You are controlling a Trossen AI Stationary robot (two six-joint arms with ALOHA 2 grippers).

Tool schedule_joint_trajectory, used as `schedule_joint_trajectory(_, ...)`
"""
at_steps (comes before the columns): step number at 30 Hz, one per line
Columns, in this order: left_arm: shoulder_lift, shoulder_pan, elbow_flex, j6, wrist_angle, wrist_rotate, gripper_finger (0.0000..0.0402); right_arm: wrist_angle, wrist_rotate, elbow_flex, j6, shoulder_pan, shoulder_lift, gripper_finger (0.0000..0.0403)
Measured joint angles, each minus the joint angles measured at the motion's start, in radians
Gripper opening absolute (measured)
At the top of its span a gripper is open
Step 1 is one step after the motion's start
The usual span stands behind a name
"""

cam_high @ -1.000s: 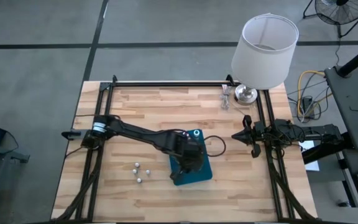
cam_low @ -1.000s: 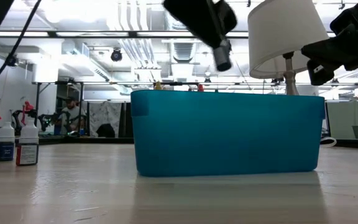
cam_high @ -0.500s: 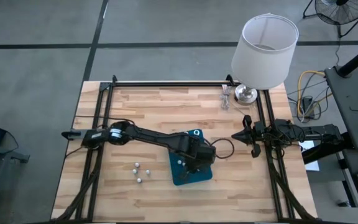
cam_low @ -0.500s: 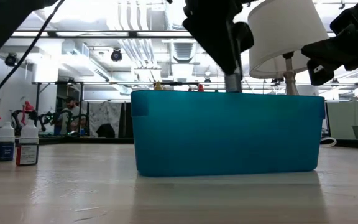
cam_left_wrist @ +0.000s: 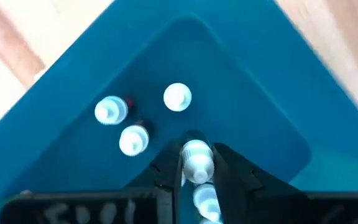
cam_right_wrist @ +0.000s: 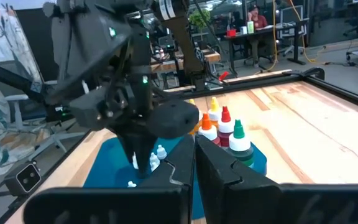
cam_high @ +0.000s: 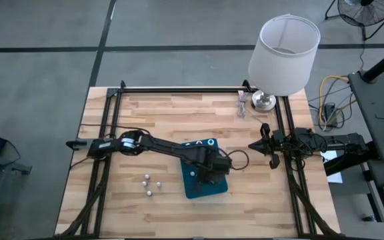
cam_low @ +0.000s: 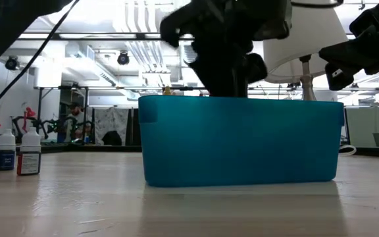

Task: Pick & Place food coloring
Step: Put the top small red food coloring bottle into the blue bin

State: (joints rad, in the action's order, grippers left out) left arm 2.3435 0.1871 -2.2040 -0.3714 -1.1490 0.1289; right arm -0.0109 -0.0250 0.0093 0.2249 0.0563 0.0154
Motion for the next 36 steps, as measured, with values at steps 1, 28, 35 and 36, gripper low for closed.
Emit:
schedule_joint_trajectory(1, 0.001, 0.000, 0.002, -0.041, 0.003, 0.001, 0.0048, 0.000, 0.000, 0.000, 0.000, 0.000, 0.000, 0.0009)
schedule_joint_trajectory(28, -0.001, 0.003, 0.080, -0.417, 0.058, 0.028, 0.0048, 0.000, 0.000, 0.000, 0.000, 0.000, 0.000, 0.0009)
schedule_joint_trajectory(35, -0.001, 0.002, 0.098, -0.417, 0.101, 0.027, 0.0048, 0.000, 0.000, 0.000, 0.000, 0.000, 0.000, 0.0009)
schedule_joint_trajectory(36, -0.001, 0.002, 0.098, -0.416, 0.100, 0.027, 0.0048, 0.000, 0.000, 0.000, 0.000, 0.000, 0.000, 0.0009)
